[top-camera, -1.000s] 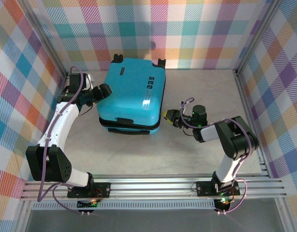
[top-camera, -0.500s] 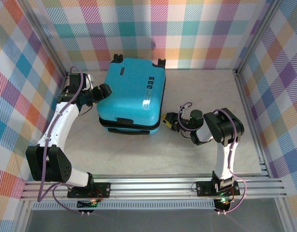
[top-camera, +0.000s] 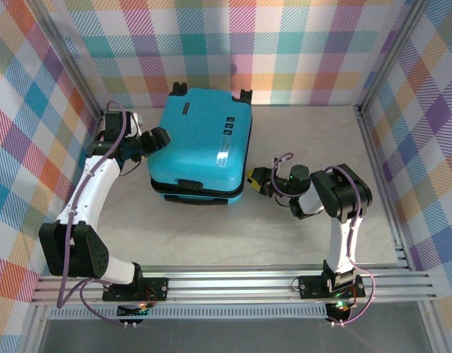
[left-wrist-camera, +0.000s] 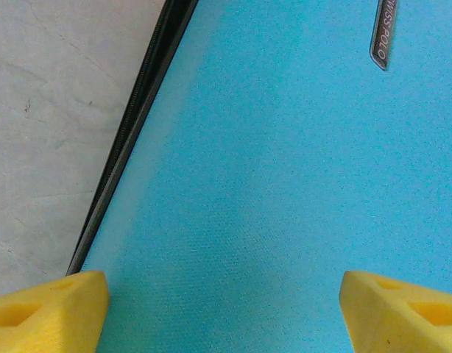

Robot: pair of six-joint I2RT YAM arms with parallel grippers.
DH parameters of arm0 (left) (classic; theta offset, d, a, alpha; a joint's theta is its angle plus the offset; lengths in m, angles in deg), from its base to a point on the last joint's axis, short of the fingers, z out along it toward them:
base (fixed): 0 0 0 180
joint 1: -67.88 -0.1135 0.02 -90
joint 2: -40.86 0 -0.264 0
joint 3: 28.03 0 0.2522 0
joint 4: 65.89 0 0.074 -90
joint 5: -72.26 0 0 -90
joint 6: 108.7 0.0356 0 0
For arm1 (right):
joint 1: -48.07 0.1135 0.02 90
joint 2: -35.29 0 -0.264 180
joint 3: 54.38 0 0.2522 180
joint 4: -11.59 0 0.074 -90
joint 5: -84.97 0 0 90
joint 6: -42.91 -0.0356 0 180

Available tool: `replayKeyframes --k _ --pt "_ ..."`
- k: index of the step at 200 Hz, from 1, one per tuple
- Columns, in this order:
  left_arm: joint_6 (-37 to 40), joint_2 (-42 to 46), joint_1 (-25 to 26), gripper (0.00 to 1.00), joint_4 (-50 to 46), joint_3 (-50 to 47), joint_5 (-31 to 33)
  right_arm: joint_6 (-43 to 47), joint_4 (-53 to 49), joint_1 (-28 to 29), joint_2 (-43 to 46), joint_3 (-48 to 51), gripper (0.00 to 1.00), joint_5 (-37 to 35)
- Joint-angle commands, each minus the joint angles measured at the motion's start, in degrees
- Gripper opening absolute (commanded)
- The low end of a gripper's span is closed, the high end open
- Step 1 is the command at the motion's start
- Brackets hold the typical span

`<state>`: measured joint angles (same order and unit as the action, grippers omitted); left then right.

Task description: Pack the luggage

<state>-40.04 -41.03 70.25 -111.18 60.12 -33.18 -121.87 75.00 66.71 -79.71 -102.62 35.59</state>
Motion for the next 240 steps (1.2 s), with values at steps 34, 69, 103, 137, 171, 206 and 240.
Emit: replayKeyframes --k 34,69,103,137,171,206,240 --pt "1.05 1.73 0.27 0.82 -0.84 -0.87 -1.17 -2.68 3.43 -0.28 2.68 -1.55 0.47 0.95" --pt "0.95 1.91 0.26 0.82 -0.82 -0.91 -1.35 -3.72 3.43 -0.05 1.55 -2.56 0.46 0.95" --pt "1.04 1.99 0.27 0.82 -0.82 -0.92 -1.35 -4.87 3.43 0.92 0.66 -4.03 0.46 1.39" --pt "1.04 1.69 0.27 0.82 -0.66 -1.02 -1.35 -4.78 3.43 1.56 0.09 -4.88 0.49 2.43" --pt "1.08 1.70 0.27 0.82 -0.55 -1.01 -1.44 -3.87 3.43 1.82 -1.36 -3.54 0.55 2.27" --pt "0.95 1.73 0.28 0.82 -0.64 -1.00 -1.52 -3.62 3.43 1.93 -1.00 -3.37 0.53 2.22" --pt "0.95 1.90 0.27 0.82 -0.64 -1.00 -1.44 -4.92 3.43 1.93 1.28 -3.31 0.50 2.96"
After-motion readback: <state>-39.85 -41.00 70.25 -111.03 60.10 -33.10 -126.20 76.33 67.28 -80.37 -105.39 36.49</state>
